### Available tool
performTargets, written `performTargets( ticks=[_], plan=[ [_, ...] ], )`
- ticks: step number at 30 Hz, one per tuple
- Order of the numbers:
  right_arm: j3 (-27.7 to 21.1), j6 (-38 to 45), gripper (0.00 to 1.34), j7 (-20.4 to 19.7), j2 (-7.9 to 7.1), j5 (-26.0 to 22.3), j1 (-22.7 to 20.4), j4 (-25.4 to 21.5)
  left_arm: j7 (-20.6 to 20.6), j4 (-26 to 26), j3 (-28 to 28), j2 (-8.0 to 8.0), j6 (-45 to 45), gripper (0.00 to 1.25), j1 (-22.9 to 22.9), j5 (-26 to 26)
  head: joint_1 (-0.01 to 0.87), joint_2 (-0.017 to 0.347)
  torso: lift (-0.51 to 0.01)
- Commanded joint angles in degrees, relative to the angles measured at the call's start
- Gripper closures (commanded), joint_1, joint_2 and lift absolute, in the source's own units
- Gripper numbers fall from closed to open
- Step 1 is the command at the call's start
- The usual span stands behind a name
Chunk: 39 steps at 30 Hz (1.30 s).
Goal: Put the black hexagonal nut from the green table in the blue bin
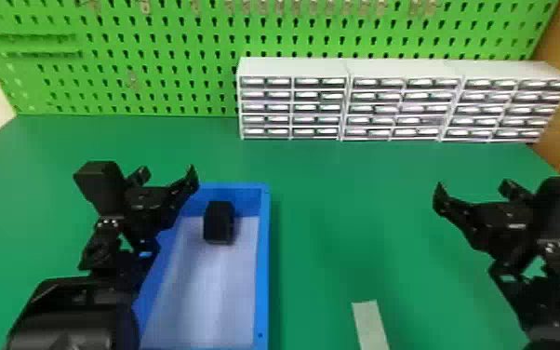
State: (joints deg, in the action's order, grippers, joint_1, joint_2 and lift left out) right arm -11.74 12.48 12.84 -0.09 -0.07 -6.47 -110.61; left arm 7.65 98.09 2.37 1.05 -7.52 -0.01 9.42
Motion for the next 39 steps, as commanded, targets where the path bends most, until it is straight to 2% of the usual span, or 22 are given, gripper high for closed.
performTargets(
  ticks=[1,39],
  plan=[
    [0.14,0.00,0.10,-0.01,0.14,-0.10,0.23,0.04,0.00,0.00,0.00,0.00,-0.04,0.30,-0.17,-0.02,0.686,0.051,-0.097],
    [0.22,0.00,0.10,-0.01,-0.09,-0.54,0.14,0.04,0.09,0.00,0.00,0.00,0.05,0.30,-0.17,0.07,0.686,0.051,-0.097]
  ],
)
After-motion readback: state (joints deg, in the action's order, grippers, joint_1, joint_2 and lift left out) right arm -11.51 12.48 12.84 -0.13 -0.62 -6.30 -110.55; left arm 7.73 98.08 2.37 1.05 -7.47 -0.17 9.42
